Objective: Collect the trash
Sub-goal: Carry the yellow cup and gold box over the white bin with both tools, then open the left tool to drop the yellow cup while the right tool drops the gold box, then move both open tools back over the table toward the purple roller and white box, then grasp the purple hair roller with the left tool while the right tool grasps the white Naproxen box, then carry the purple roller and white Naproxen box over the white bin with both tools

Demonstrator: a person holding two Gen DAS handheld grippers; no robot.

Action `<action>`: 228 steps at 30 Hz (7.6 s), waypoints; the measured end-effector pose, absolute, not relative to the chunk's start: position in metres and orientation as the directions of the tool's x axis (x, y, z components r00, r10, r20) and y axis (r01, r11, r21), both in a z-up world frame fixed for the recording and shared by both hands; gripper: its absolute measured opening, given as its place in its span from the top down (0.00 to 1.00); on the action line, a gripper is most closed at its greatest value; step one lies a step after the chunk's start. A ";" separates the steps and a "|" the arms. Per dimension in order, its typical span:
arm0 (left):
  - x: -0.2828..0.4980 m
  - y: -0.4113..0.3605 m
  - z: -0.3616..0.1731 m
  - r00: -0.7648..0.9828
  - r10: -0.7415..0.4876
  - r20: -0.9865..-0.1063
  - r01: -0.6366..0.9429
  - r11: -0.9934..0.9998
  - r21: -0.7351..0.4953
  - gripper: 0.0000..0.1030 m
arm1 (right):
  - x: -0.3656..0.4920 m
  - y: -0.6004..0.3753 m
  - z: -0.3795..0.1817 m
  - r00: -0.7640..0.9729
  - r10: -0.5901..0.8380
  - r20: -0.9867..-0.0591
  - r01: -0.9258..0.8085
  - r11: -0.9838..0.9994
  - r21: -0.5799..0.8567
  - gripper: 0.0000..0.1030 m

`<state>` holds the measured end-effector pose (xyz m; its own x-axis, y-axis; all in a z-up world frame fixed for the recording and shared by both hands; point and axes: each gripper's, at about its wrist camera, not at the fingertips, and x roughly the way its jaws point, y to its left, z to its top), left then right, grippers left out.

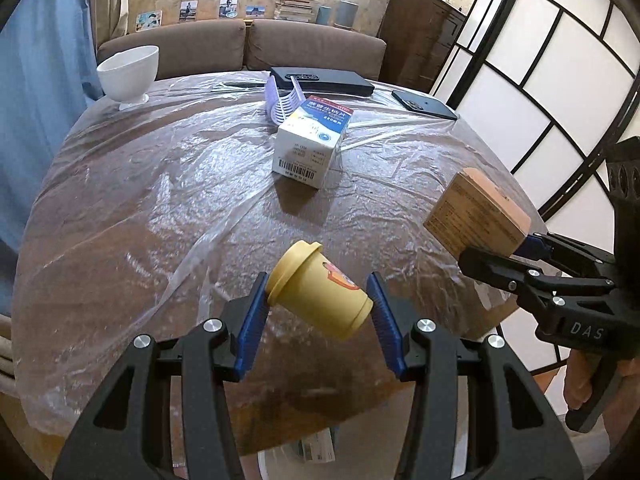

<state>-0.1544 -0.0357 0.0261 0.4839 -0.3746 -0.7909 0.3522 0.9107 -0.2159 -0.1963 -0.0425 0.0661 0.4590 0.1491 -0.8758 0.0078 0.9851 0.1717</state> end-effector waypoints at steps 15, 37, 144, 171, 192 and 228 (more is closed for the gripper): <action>-0.181 -0.024 0.030 0.472 -0.377 -0.797 0.351 0.909 -0.223 0.51 | -0.224 -0.041 0.070 0.449 0.149 -0.881 0.018 0.984 0.176 0.44; -0.224 -0.031 0.035 0.448 -0.385 -0.807 0.381 0.899 -0.218 0.51 | -0.263 -0.037 0.073 0.416 0.161 -0.895 -0.007 0.985 0.173 0.44; -0.242 -0.033 -0.047 0.244 -0.327 -0.913 0.401 0.891 -0.212 0.16 | -0.323 -0.035 0.012 0.257 0.129 -0.958 -0.037 0.992 0.124 0.15; -0.017 -0.033 0.080 0.534 -0.332 -0.778 0.329 0.929 -0.171 0.01 | -0.126 0.015 0.058 0.526 0.111 -0.843 -0.182 0.983 0.016 0.05; 0.078 -0.055 0.018 0.369 -0.353 -0.860 0.342 0.912 -0.228 0.01 | -0.046 0.024 0.018 0.463 0.102 -0.880 -0.203 0.979 0.007 0.05; 0.076 -0.034 0.017 0.440 -0.310 -0.843 0.345 0.925 -0.160 0.56 | -0.055 0.003 0.014 0.442 0.153 -0.884 -0.117 0.987 0.112 0.15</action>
